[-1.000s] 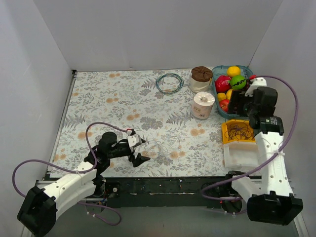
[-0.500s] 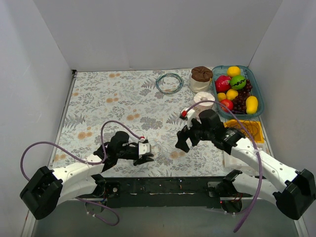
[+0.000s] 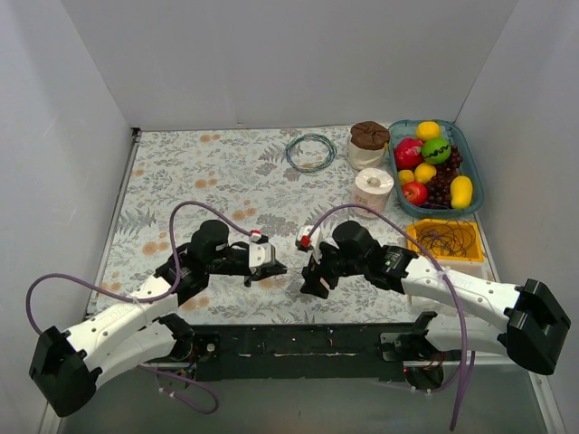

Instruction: Untangle the cables

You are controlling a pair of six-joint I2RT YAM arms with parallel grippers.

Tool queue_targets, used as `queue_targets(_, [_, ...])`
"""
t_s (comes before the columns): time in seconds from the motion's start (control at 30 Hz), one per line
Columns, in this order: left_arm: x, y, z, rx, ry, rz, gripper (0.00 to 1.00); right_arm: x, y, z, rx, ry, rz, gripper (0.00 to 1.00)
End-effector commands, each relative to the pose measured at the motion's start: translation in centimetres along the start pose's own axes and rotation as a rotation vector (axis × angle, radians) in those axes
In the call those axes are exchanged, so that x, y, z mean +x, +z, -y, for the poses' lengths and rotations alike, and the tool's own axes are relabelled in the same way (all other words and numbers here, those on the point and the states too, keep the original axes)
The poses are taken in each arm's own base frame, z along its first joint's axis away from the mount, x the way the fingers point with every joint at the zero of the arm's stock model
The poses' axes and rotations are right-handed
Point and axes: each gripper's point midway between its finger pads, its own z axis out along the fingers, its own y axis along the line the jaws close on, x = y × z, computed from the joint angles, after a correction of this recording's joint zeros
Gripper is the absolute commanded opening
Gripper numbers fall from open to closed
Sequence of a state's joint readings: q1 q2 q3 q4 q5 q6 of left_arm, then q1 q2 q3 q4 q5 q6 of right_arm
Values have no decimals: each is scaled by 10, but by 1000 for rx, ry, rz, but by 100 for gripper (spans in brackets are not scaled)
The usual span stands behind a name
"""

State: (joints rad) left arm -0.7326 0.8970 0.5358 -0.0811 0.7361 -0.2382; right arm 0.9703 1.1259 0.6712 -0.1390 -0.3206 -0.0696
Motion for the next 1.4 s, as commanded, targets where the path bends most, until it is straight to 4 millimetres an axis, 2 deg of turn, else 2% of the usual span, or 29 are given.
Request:
queue_targets(0.0, [-18,-12,16,59,12,16,0,-56,-7,2,13,-110,152,65])
queue_targets(0.07, [-28,-14,12,46,24,31,0,-56,-6,2,12,-107,145,58])
queue_targets(0.1, [-31,-14,11,41,22,36,0,-57,-6,2,12,-105,146,49])
queue_targets(0.13, [-35,-14,10,35,7,42,0,-57,-6,2,13,-102,144,46])
queue_targets(0.37, [-80,-25,-12,-81,-18,123,0,-56,-20,6,72,-76,196,44])
queue_targets(0.47, [-112,-33,-14,-95,3,193,0,-62,-29,6,90,-70,252,44])
queue_targets(0.63, [-166,-52,-28,-169,26,296,0,-65,-42,14,127,-48,286,55])
queue_targets(0.73, [-186,-60,-26,-168,35,345,0,-62,-44,21,139,-11,292,62])
queue_targets(0.77, [-193,-63,-25,-163,39,360,0,-69,-46,23,143,-19,320,63])
queue_targets(0.87, [-206,-69,-24,-163,22,393,0,-78,-49,27,144,9,374,71])
queue_targets(0.9, [-209,-71,-25,-167,26,402,0,-76,-49,28,139,22,382,73])
queue_targets(1.0, [-223,-77,-33,-211,44,434,0,-79,-53,35,137,35,428,76])
queue_targets(1.07, [-228,-81,-39,-239,50,440,0,-74,-54,40,138,64,445,77])
queue_targets(1.1, [-236,-85,-42,-261,70,462,0,-72,-54,40,133,71,447,79])
queue_targets(1.27, [-258,-94,-46,-288,95,528,0,-44,-41,47,146,110,393,82])
queue_targets(1.37, [-267,-96,-42,-264,108,555,0,-47,-37,50,139,120,414,82])
